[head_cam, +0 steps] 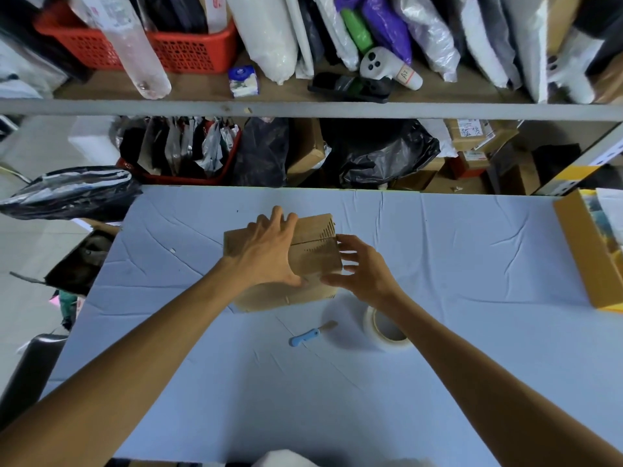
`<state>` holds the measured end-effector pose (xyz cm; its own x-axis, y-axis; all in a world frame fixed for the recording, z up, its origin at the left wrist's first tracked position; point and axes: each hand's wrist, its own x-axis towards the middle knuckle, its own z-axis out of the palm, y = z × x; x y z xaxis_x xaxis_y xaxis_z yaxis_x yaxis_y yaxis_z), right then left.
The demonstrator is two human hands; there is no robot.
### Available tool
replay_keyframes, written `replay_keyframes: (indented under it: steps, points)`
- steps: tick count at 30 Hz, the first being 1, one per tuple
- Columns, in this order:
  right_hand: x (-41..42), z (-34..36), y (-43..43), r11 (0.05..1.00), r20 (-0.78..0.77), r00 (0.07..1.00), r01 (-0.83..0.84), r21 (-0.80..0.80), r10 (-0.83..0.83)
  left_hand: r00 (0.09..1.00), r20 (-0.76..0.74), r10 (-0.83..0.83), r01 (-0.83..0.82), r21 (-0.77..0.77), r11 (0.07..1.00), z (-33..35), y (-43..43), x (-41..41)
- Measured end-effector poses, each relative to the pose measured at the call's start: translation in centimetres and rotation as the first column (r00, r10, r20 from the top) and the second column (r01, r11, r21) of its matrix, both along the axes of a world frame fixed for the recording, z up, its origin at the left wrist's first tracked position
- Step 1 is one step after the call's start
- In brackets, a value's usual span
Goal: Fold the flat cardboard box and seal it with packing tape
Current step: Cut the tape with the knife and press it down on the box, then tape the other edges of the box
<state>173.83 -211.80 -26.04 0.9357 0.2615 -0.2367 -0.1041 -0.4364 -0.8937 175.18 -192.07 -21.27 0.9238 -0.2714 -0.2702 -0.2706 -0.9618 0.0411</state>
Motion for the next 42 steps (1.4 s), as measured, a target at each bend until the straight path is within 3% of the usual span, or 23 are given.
replay_keyframes:
  steps: [6,10,14,16,19,21,23,26,28,32,36,39,42]
  points:
    - [0.2,-0.5,-0.4,1.0,-0.017,1.0,-0.008,0.011,0.008,1.0,-0.004,-0.001,0.001,-0.076,0.997,-0.7,-0.3,-0.2]
    - [-0.1,-0.4,-2.3,0.994,-0.046,0.998,0.035,-0.102,-0.04,0.999,-0.032,0.025,-0.026,-0.042,0.999,-0.8,-0.5,-0.2]
    - [-1.5,-1.5,-5.9,0.936,-0.053,0.998,-0.04,-0.351,0.023,0.998,-0.047,0.043,-0.045,-0.028,0.999,-1.0,-0.9,-0.2]
    - [-2.8,-2.3,-7.4,0.828,-0.155,0.977,-0.207,-0.521,0.146,0.997,-0.057,0.058,-0.06,-0.041,0.997,-1.1,-1.0,-0.2]
    - [-5.2,-4.0,-8.9,0.557,-0.3,0.891,-0.448,-0.699,0.341,0.997,-0.044,0.063,-0.065,-0.051,0.997,-1.6,-1.0,-0.2]
    - [-6.6,-5.7,-9.3,0.41,-0.307,0.845,-0.491,-0.768,0.438,0.999,0.005,0.052,-0.051,-0.12,0.992,-2.0,-1.3,-0.3]
    - [-7.2,-6.7,-9.4,0.369,-0.23,0.842,-0.438,-0.82,0.488,0.995,0.095,0.039,-0.016,-0.233,0.972,-2.2,-1.8,-0.6]
    - [-7.0,-6.0,-9.3,0.423,-0.085,0.865,-0.325,-0.846,0.495,0.979,0.202,0.003,0.078,-0.391,0.917,-1.5,-2.9,-1.0]
    - [-6.4,-4.3,-9.1,0.525,0.051,0.891,-0.22,-0.822,0.452,0.977,0.213,-0.012,0.116,-0.483,0.868,-0.7,-3.8,-0.9]
    - [-3.8,0.8,-8.9,0.739,0.361,0.886,0.03,-0.673,0.292,0.995,0.062,0.08,-0.014,-0.699,0.715,0.7,-5.9,0.2]
    - [-1.6,6.5,-8.0,0.782,0.471,0.84,0.097,-0.616,0.267,0.955,-0.288,0.069,-0.285,-0.83,0.479,2.5,-8.2,1.2]
    - [-0.9,8.6,-7.4,0.791,0.499,0.824,0.107,-0.602,0.268,0.952,-0.304,0.046,-0.294,-0.858,0.422,3.0,-9.0,1.5]
    - [-0.8,9.2,-7.0,0.793,0.493,0.831,0.111,-0.599,0.256,0.968,-0.225,0.107,-0.249,-0.851,0.462,3.3,-9.2,1.2]
